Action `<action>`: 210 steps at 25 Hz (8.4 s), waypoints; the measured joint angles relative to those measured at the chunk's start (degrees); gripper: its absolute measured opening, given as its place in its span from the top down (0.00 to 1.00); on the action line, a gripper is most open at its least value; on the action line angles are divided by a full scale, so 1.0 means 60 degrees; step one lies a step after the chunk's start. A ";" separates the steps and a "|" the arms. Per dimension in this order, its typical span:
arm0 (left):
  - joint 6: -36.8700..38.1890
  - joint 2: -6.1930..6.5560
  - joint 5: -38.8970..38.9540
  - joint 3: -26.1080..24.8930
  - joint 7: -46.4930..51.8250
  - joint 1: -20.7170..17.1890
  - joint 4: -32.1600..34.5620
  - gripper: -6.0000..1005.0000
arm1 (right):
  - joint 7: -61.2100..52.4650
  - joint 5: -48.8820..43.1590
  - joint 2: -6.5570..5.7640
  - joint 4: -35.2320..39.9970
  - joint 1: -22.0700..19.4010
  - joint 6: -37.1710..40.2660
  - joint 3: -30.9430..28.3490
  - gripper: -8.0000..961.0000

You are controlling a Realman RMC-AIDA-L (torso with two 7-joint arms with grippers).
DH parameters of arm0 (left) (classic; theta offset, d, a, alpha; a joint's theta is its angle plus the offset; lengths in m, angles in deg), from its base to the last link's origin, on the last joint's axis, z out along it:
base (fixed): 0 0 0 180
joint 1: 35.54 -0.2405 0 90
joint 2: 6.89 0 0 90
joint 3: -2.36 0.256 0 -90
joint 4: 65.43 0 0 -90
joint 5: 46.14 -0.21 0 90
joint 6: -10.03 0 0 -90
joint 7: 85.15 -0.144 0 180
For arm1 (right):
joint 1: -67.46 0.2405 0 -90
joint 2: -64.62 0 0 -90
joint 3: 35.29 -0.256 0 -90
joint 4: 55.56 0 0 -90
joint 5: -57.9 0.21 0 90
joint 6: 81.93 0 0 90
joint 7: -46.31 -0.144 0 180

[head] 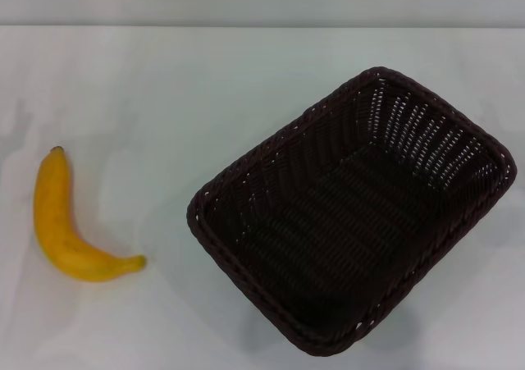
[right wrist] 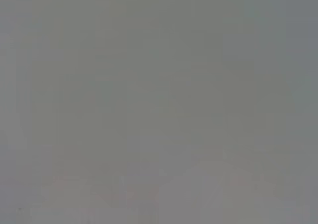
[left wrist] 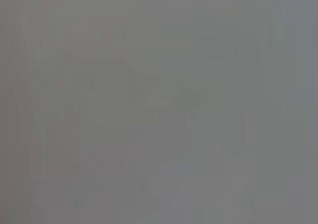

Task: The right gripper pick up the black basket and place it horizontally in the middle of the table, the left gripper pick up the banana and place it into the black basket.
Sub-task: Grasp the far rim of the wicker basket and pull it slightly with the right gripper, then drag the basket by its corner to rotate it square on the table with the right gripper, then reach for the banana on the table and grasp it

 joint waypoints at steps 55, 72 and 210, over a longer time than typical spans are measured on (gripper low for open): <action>-0.0002 0.0139 -0.1449 0.0151 0.0737 -0.0471 0.0868 0.15 | -1.9886 -1.7316 -0.1610 0.8935 0.5695 -0.4580 0.3081 0.14; 0.0539 0.0129 -0.1566 0.0150 0.0650 -0.0228 0.1062 0.15 | -1.9822 -1.8370 -0.0954 0.6125 0.7421 -0.3467 0.4507 0.15; 0.2869 0.0677 -0.7976 -0.0413 0.9031 -0.1092 0.6417 0.22 | -1.6540 -1.3878 -0.0032 1.0809 -0.0754 0.4987 0.4112 0.44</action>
